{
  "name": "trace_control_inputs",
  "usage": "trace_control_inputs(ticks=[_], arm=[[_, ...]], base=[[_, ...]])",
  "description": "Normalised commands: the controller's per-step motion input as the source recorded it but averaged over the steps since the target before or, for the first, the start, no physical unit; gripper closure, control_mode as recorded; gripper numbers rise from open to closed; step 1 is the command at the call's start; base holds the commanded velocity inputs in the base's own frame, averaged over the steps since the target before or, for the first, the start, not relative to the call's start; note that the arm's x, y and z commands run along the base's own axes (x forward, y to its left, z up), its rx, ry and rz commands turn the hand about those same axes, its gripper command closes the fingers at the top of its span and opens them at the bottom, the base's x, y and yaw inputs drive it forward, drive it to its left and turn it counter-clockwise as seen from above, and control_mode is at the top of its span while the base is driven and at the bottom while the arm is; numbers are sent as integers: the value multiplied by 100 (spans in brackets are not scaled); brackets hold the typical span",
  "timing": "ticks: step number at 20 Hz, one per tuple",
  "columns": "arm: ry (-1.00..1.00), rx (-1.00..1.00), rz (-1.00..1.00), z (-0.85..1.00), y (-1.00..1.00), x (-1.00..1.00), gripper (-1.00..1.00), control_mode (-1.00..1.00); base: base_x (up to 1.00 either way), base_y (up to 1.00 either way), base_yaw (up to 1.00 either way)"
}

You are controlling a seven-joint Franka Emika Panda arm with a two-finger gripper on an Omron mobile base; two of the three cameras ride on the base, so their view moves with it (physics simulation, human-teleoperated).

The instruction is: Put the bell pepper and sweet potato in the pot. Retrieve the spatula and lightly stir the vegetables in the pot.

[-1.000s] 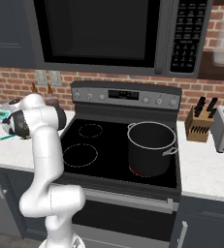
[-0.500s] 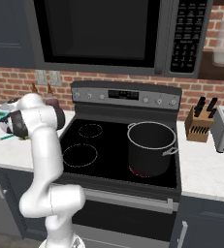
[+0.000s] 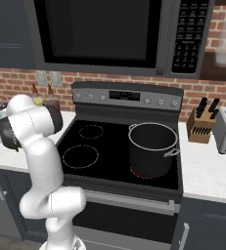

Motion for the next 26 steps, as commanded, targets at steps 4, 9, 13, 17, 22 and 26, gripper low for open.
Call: trace_control_inputs(ticks=[4,9,13,17,22,26], arm=[[-21,0,0,89,-100,-82,100,-100],[-23,2,-1,100,-100,-58,100,-100],[-15,8,-3,100,-100,-36,100,-100],[-3,10,-3,100,-100,-20,100,-100],[0,6,-3,99,-100,-17,100,-100],[-2,0,-1,56,-100,-17,100,-100]], base=[[0,0,0],[0,0,0],[0,0,0],[0,0,0],[0,0,0],[0,0,0]])
